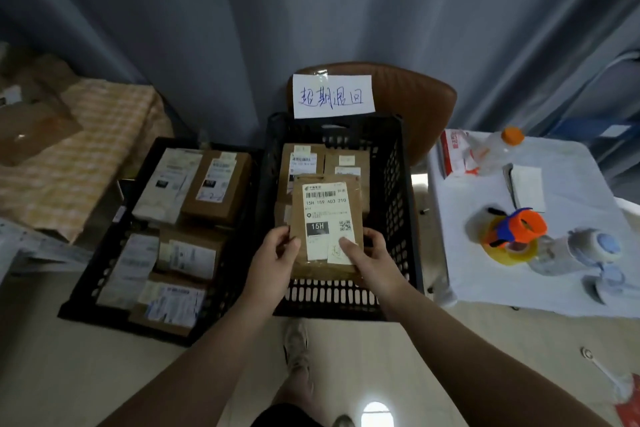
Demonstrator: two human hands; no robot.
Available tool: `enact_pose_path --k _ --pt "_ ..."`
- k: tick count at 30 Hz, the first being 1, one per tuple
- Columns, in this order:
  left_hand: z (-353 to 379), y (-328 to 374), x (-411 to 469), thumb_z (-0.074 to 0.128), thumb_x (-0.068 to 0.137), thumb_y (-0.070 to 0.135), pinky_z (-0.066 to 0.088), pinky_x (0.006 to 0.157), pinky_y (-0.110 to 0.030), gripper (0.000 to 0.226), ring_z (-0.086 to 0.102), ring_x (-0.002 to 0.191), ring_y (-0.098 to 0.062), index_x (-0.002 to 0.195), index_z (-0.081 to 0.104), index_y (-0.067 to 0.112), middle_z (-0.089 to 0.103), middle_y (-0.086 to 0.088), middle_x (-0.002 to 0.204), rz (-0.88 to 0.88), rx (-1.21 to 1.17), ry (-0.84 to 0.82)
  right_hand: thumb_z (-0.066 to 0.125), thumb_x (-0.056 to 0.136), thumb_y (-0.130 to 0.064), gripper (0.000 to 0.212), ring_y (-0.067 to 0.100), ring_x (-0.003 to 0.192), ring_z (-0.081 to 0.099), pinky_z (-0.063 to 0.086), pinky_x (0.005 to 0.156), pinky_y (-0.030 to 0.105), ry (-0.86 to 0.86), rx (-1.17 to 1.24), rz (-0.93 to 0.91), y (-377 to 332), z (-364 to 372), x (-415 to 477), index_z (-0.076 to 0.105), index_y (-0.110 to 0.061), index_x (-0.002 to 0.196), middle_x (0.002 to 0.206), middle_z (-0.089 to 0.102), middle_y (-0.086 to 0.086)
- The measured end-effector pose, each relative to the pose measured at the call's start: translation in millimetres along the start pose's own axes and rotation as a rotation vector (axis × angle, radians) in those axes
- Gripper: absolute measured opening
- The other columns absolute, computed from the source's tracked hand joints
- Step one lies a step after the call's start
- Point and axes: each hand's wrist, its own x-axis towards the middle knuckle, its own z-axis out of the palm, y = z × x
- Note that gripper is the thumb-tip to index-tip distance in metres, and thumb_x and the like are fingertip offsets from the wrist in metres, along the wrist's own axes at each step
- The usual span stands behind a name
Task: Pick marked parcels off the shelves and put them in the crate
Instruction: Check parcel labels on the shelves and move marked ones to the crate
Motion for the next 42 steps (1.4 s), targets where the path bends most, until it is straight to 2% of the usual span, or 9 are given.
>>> enact_pose_path --k 1,3,8,13,18,26,30,35,42 --pt "-3 4 16 0.052 0.096 0.023 0.044 0.082 -0.020 0.038 0.053 0.106 -0.008 0.133 0.048 0.017 0.054 0.008 0.116 0.015 0.038 -0.035 0.061 0.089 -0.041 0.065 0.014 0.102 0.063 0.052 0.093 0.036 0.011 0.006 0.003 -7 2 15 0.025 -0.024 0.141 0.118 0.062 0.000" --pt "-12 12 48 0.052 0.096 0.023 0.037 0.084 -0.018 0.040 0.046 0.109 -0.004 0.136 0.046 0.019 0.050 0.011 0.119 0.048 0.152 -0.099 0.060 0.091 -0.038 0.061 0.016 0.104 0.061 0.052 0.093 0.037 0.045 0.030 0.007 -22 8 45 0.026 -0.023 0.140 0.115 0.060 -0.002" --pt "-41 11 139 0.053 0.095 0.028 0.039 0.101 -0.030 0.044 0.041 0.126 -0.017 0.137 0.044 0.021 0.046 -0.001 0.137 0.141 0.499 -0.089 0.058 0.093 -0.038 0.060 0.015 0.103 0.059 0.049 0.093 0.036 0.091 -0.006 -0.011 -56 29 136 0.024 -0.025 0.141 0.108 0.059 -0.009" --pt "-52 -3 205 0.054 0.094 0.024 0.033 0.103 -0.031 0.048 0.039 0.128 -0.021 0.140 0.040 0.015 0.041 -0.007 0.141 0.193 0.654 -0.084 0.058 0.092 -0.041 0.066 0.020 0.112 0.057 0.046 0.099 0.041 0.117 -0.119 -0.025 -59 55 215 0.020 -0.028 0.145 0.126 0.058 0.002" --pt "-49 -18 228 0.052 0.095 0.028 0.034 0.108 -0.037 0.052 0.033 0.133 -0.022 0.144 0.035 0.019 0.031 -0.005 0.148 0.211 0.762 -0.152 0.054 0.095 -0.032 0.054 0.019 0.110 0.059 0.050 0.095 0.041 0.186 -0.271 -0.056 -45 65 251 0.028 -0.030 0.142 0.119 0.060 -0.002" --pt "-43 -28 236 0.051 0.095 0.028 0.038 0.104 -0.038 0.050 0.039 0.128 -0.024 0.142 0.037 0.017 0.034 -0.006 0.145 0.215 0.777 -0.194 0.065 0.089 -0.027 0.052 0.018 0.102 0.061 0.056 0.083 0.039 0.195 -0.474 -0.080 -50 58 260 0.036 -0.024 0.132 0.106 0.057 -0.007" --pt "-42 -23 236 0.051 0.096 0.027 0.038 0.103 -0.037 0.049 0.039 0.125 -0.023 0.142 0.037 0.018 0.035 -0.005 0.143 0.235 0.814 -0.205 0.064 0.089 -0.034 0.054 0.024 0.101 0.062 0.055 0.081 0.046 0.177 -0.692 -0.036 -62 56 264 0.034 -0.019 0.132 0.114 0.062 0.003" --pt "-49 -2 224 0.051 0.095 0.025 0.040 0.102 -0.037 0.049 0.039 0.127 -0.023 0.142 0.037 0.017 0.037 -0.005 0.143 0.284 0.841 -0.157 0.050 0.096 -0.038 0.052 0.030 0.113 0.054 0.051 0.084 0.041 0.170 -0.962 -0.067 -83 50 246 0.033 -0.013 0.138 0.129 0.051 0.013" --pt "-66 28 157 0.048 0.096 0.026 0.038 0.101 -0.036 0.047 0.040 0.126 -0.024 0.141 0.039 0.017 0.039 -0.005 0.143 0.349 0.986 0.004 0.041 0.099 -0.039 0.047 0.028 0.125 0.042 0.046 0.088 0.040 0.104 -1.328 -0.325 -111 39 173 0.035 -0.016 0.139 0.140 0.040 0.010"
